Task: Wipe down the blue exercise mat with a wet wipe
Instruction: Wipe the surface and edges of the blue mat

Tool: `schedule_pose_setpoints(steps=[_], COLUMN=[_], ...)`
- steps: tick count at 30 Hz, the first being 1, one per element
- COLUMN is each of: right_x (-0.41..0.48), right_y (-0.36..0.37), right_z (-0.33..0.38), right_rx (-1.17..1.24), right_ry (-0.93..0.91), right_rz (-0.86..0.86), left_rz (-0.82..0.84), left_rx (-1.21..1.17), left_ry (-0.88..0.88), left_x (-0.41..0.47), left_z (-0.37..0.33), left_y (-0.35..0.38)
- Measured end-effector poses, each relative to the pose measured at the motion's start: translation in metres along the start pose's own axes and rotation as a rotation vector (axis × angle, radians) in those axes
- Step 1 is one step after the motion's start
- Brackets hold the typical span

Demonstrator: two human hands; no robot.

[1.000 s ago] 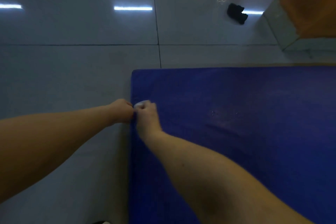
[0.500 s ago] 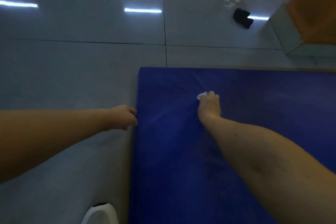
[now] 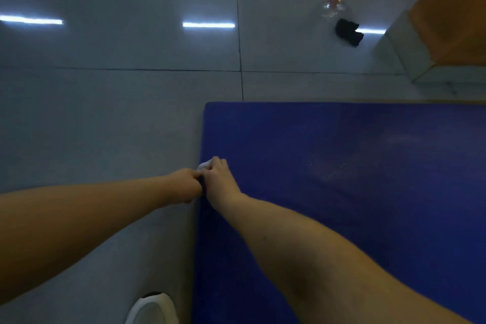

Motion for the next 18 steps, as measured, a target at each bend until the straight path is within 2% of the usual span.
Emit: schedule_pose_setpoints(steps=[1, 3, 4, 9, 12, 15, 18], right_x=[-0.003, -0.005, -0.008, -0.042, -0.058, -0.053, -0.04], right_y=[-0.003, -0.018, -0.03, -0.095, -0.116, -0.102, -0.064], right_z=[-0.004, -0.028, -0.05, -0.175, -0.199, -0.17, -0.103], right_rx=[-0.002, -0.037, -0.058, -0.141, -0.177, -0.058, 0.023], right_ry=[-0.031, -0.04, 0.017, 0.505, 0.704, 0.693, 0.496], right_rz=[0.018, -0.058, -0.092, -0.224, -0.249, -0.303, -0.271], left_rz=[0.003, 0.017, 0.024, 0.017, 0.036, 0.063, 0.074], left_rx=[-0.017, -0.058, -0.075, -0.101, -0.092, -0.082, -0.101], left_ry=[-0.009, -0.037, -0.048, -0.06, -0.06, -0.059, -0.064], left_x=[0.001, 0.001, 0.002, 0.002, 0.0, -0.002, -0.003], left_z=[0.001, 0.001, 0.002, -0.001, -0.001, -0.001, -0.002], left_y=[0.002, 0.005, 0.006, 0.006, 0.006, 0.009, 0.012])
Point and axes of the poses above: each hand's wrist, its own x-axis towards the middle knuckle, its own y-axis out of the palm, z = x × y, the point moved 5 cm from there along x, towards the middle knuckle, and after that the axes turned 1 degree about -y, right-handed, at the moved point
